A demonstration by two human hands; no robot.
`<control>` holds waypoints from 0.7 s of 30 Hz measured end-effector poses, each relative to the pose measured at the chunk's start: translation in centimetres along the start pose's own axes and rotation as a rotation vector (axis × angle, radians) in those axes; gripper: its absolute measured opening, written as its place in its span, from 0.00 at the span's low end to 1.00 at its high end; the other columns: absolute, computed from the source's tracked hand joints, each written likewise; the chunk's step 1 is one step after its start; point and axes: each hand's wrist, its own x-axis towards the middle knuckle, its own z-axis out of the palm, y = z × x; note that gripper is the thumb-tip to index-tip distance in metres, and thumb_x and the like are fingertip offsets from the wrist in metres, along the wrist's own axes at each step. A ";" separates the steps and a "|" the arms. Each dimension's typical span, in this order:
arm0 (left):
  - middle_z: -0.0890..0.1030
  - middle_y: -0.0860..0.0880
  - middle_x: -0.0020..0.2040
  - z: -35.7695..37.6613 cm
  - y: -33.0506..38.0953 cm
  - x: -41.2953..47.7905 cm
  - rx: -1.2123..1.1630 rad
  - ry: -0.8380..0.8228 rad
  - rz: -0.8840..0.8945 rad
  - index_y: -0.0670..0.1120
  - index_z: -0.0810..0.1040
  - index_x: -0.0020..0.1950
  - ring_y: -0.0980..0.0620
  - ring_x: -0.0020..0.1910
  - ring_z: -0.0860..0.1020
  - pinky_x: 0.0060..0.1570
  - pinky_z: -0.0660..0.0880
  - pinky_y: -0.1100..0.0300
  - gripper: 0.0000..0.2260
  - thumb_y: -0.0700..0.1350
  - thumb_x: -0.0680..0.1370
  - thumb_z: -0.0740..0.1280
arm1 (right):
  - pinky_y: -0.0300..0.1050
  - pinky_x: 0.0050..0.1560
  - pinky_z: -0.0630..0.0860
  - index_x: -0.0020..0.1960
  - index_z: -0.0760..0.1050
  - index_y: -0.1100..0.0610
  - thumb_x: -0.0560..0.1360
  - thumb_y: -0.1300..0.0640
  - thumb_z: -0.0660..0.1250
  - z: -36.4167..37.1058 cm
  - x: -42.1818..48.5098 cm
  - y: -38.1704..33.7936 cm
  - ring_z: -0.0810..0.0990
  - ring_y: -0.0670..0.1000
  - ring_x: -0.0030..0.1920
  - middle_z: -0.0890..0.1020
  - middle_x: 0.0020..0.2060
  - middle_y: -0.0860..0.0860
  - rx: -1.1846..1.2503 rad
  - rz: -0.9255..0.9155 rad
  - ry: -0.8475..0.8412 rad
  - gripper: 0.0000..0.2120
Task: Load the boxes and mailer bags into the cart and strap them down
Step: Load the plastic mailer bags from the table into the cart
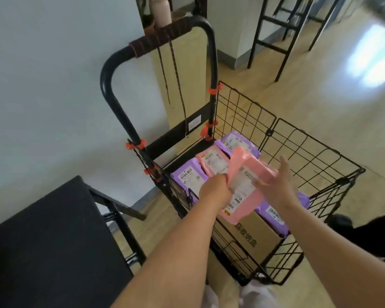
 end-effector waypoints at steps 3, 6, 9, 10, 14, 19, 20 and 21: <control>0.78 0.48 0.47 2.0 0.7 1.7 0.049 -0.080 -0.021 0.47 0.74 0.53 0.46 0.47 0.78 0.44 0.72 0.54 0.05 0.46 0.80 0.65 | 0.40 0.28 0.71 0.77 0.55 0.41 0.71 0.51 0.74 -0.3 2.3 0.8 0.78 0.47 0.43 0.73 0.66 0.51 -0.239 -0.107 -0.047 0.41; 0.75 0.50 0.42 4.2 1.8 3.2 -0.003 -0.128 -0.066 0.46 0.74 0.52 0.48 0.42 0.75 0.41 0.70 0.55 0.07 0.48 0.80 0.65 | 0.49 0.39 0.80 0.66 0.72 0.52 0.75 0.50 0.68 -0.9 5.4 2.0 0.81 0.53 0.46 0.80 0.55 0.53 -0.374 -0.124 -0.220 0.20; 0.79 0.45 0.45 7.0 3.6 4.8 -0.079 -0.160 -0.109 0.44 0.74 0.48 0.44 0.44 0.78 0.42 0.74 0.55 0.07 0.48 0.79 0.66 | 0.54 0.50 0.79 0.55 0.76 0.56 0.77 0.50 0.65 -2.2 8.7 4.0 0.81 0.58 0.49 0.82 0.48 0.55 -0.390 -0.057 -0.244 0.11; 0.80 0.43 0.48 8.0 4.3 5.4 -0.104 -0.176 -0.125 0.44 0.75 0.49 0.42 0.47 0.79 0.45 0.74 0.54 0.08 0.48 0.79 0.66 | 0.55 0.50 0.79 0.52 0.76 0.56 0.77 0.51 0.64 -2.5 9.9 4.8 0.81 0.59 0.48 0.82 0.47 0.55 -0.394 -0.038 -0.248 0.10; 0.82 0.45 0.54 11.5 5.9 8.1 -0.206 -0.175 -0.210 0.44 0.78 0.58 0.43 0.53 0.79 0.50 0.75 0.54 0.13 0.51 0.79 0.67 | 0.58 0.47 0.79 0.43 0.72 0.59 0.80 0.52 0.55 -3.2 14.5 8.0 0.80 0.60 0.41 0.80 0.39 0.59 -0.474 0.093 -0.299 0.14; 0.81 0.44 0.58 15.4 5.8 10.9 -0.215 -0.148 -0.341 0.44 0.78 0.63 0.43 0.57 0.79 0.56 0.75 0.52 0.13 0.44 0.79 0.65 | 0.45 0.32 0.67 0.43 0.74 0.61 0.82 0.50 0.54 -2.8 19.2 12.9 0.70 0.51 0.30 0.73 0.31 0.53 -0.597 0.252 -0.327 0.18; 0.81 0.43 0.58 16.0 5.8 11.3 -0.228 -0.142 -0.362 0.44 0.78 0.63 0.43 0.58 0.78 0.57 0.75 0.52 0.13 0.43 0.80 0.64 | 0.44 0.30 0.66 0.43 0.74 0.61 0.82 0.49 0.54 -2.7 19.9 13.8 0.69 0.50 0.29 0.72 0.31 0.52 -0.617 0.273 -0.330 0.19; 0.80 0.43 0.60 16.5 5.8 11.8 -0.241 -0.136 -0.382 0.44 0.77 0.64 0.43 0.59 0.77 0.58 0.74 0.53 0.13 0.42 0.80 0.63 | 0.44 0.30 0.65 0.44 0.74 0.61 0.82 0.48 0.54 -2.4 20.6 14.5 0.70 0.51 0.30 0.73 0.32 0.53 -0.631 0.288 -0.327 0.19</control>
